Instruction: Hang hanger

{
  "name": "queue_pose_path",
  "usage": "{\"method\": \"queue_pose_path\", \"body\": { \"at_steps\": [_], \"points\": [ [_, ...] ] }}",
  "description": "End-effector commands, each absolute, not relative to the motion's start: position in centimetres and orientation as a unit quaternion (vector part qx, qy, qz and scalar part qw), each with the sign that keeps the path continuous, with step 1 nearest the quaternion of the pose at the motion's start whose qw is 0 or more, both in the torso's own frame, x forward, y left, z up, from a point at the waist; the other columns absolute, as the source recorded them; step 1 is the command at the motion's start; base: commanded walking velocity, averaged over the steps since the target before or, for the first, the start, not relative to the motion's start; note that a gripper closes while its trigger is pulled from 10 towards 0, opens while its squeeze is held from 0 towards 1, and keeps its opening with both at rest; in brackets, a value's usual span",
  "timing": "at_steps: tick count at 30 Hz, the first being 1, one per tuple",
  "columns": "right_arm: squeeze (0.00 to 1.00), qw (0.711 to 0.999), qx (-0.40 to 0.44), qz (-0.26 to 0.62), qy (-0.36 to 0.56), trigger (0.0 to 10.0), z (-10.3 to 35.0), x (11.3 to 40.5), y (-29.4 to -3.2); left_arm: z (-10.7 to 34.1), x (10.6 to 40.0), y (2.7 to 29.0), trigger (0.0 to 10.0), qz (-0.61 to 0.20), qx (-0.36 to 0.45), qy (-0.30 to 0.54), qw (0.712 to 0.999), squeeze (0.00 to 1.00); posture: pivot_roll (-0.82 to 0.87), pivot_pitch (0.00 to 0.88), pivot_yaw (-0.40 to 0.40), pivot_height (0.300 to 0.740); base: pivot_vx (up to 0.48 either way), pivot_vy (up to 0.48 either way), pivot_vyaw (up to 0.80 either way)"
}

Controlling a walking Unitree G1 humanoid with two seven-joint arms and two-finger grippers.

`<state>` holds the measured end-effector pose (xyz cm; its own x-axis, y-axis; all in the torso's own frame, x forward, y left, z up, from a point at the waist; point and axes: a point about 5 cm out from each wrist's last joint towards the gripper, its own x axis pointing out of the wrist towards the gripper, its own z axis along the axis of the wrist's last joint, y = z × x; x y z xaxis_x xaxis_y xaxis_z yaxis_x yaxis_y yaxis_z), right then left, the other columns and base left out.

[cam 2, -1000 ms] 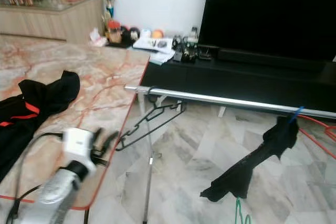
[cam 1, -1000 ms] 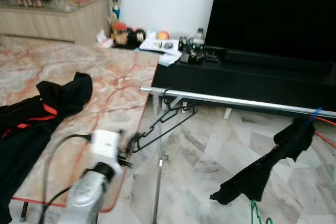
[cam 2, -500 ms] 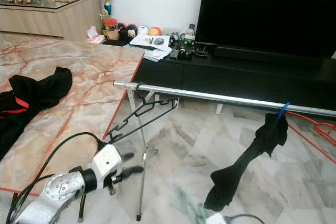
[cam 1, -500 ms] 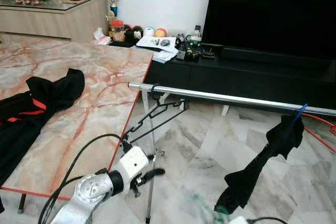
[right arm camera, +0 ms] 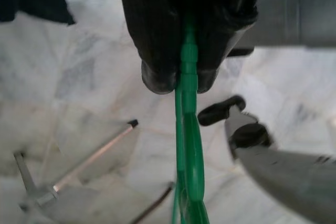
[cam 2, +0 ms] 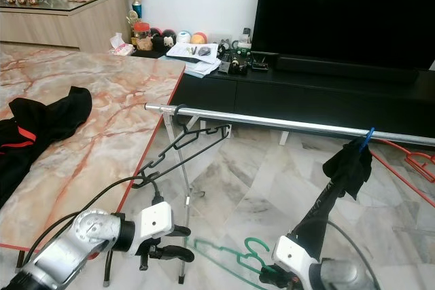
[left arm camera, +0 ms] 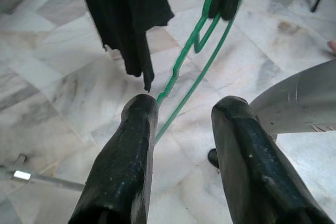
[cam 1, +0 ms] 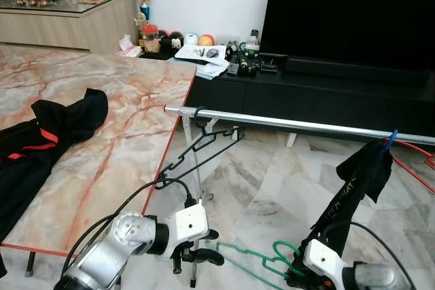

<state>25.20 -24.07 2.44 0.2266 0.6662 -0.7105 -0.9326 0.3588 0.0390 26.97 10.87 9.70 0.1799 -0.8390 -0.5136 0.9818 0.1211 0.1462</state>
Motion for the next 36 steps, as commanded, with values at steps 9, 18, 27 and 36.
{"method": "queue_pose_path", "body": {
  "at_steps": [9,18,27,36],
  "points": [
    [0.00,0.718,-0.220,0.604,0.266,10.0,5.1,26.7,-21.3,9.3,26.9,9.6,10.0,-0.651,0.248,0.162,0.699,0.00,0.12,0.000,-0.100,0.740,0.000,0.000,0.00],
    [0.00,0.708,-0.219,0.627,0.240,10.0,6.0,26.9,-19.5,9.3,26.9,8.4,10.0,-0.665,0.235,0.156,0.691,0.00,0.11,0.000,-0.105,0.740,0.000,0.000,0.00],
    [0.00,0.700,-0.215,0.641,0.231,10.0,6.1,26.6,-18.3,9.3,26.6,7.5,10.0,-0.681,0.230,0.154,0.677,0.00,0.12,0.000,-0.107,0.740,0.000,0.000,0.00],
    [0.00,0.698,-0.216,0.647,0.217,10.0,6.6,26.6,-17.1,8.9,26.2,7.0,10.0,-0.691,0.226,0.161,0.668,0.00,0.11,0.000,-0.094,0.740,0.000,0.000,0.00]
  ]
}}
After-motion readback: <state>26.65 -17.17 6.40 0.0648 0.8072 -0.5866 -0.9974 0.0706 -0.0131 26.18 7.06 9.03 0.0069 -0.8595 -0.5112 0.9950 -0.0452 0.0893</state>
